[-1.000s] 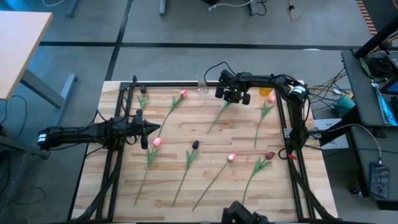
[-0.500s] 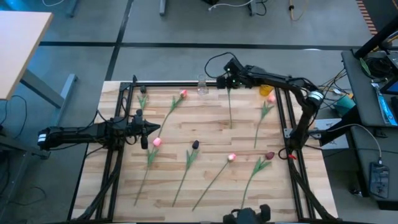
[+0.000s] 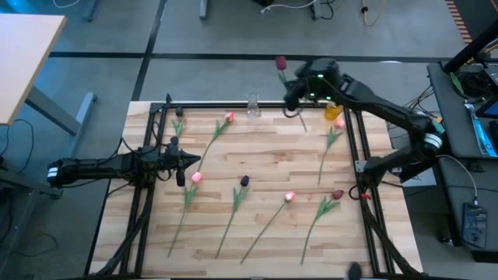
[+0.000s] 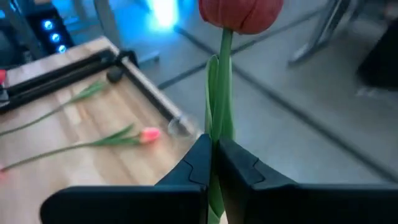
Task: Sort flowers into vase by color
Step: Put the top red tulip into the crystal vase
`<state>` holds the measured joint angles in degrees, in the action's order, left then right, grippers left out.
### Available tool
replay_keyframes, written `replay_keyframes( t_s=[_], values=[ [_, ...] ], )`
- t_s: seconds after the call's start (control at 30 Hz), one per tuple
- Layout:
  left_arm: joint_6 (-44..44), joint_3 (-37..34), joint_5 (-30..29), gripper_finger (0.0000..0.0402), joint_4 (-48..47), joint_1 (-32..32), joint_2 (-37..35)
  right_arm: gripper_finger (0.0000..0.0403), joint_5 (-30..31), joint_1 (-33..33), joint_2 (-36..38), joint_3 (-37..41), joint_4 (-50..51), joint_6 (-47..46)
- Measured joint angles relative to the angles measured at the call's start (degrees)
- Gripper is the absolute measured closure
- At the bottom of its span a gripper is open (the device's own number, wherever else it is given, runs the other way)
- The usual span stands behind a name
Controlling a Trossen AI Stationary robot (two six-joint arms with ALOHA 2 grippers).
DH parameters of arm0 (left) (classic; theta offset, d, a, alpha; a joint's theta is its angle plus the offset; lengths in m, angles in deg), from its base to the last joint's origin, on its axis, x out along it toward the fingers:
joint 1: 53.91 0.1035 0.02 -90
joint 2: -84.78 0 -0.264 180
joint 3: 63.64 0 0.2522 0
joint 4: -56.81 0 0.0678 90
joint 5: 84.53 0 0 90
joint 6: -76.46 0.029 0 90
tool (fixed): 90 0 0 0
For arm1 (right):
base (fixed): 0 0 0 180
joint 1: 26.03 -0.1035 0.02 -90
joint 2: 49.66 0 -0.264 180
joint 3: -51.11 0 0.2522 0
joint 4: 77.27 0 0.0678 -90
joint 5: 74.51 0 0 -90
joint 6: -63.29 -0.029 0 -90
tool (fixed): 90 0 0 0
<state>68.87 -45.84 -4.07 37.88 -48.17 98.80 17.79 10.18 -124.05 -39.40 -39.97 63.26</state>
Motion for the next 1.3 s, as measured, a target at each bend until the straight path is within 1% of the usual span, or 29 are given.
replay_keyframes(
  t_s=[0.13, 0.2, 0.3, 0.4, 0.5, 0.6, 0.7, 0.8, 0.93, 1.07, 1.2, 1.3],
  values=[
    [0.0, 0.0, 0.0, 0.0402, 0.0, -0.02, 0.0, 0.0392, 9.03, 0.04, 7.96, 4.4, -2.32, 2.78],
    [0.0, 0.0, 0.0, 0.0402, 0.0, 0.0, 0.0, 0.0393, 11.63, 0.09, 12.36, 7.83, -4.9, 4.28],
    [0.0, 0.02, 0.0, 0.0402, 0.0, -0.01, 0.0, 0.0393, 12.04, 0.09, 18.38, 13.4, -10.38, 3.94],
    [0.0, 0.02, 0.0, 0.0402, 0.0, -0.02, 0.0, 0.0393, 10.97, 0.07, 22.18, 19.36, -19.94, 1.8],
    [0.0, 0.02, 0.0, 0.0402, 0.0, 0.0, 0.0, 0.0394, 9.35, 0.05, 22.96, 23.51, -29.5, -0.42],
    [0.0, 0.02, 0.0, 0.0402, 0.02, -0.01, 0.0, 0.0394, 8.26, 0.04, 22.36, 24.84, -35.6, -1.49],
    [-0.01, 0.02, 0.0, 0.0402, 0.02, 0.0, 0.0, 0.0394, 6.2, 0.04, 20.76, 24.85, -42.3, -1.67],
    [-0.07, 0.02, 0.0, 0.0402, 0.06, -0.02, 0.0, 0.0394, 4.06, -0.22, 18.67, 23.31, -45.61, -2.59],
    [-1.91, 0.01, -0.09, 0.0402, 1.59, -0.01, 0.0, 0.0394, 1.72, -0.95, 16.13, 19.37, -46.16, -1.76],
    [-2.31, 0.02, -1.85, 0.0402, 3.69, 0.0, 0.24, 0.0394, -1.59, -1.09, 13.2, 14.35, -45.9, -0.74],
    [-3.46, 0.0, -2.02, 0.0402, 6.52, -0.01, 1.04, 0.0394, -3.07, -1.09, 9.87, 8.53, -42.08, 1.59],
    [-4.11, 0.01, -2.08, 0.0402, 7.93, -0.02, 2.01, 0.0394, -5.97, -1.05, 7.34, 5.7, -41.0, 2.14]
  ],
)
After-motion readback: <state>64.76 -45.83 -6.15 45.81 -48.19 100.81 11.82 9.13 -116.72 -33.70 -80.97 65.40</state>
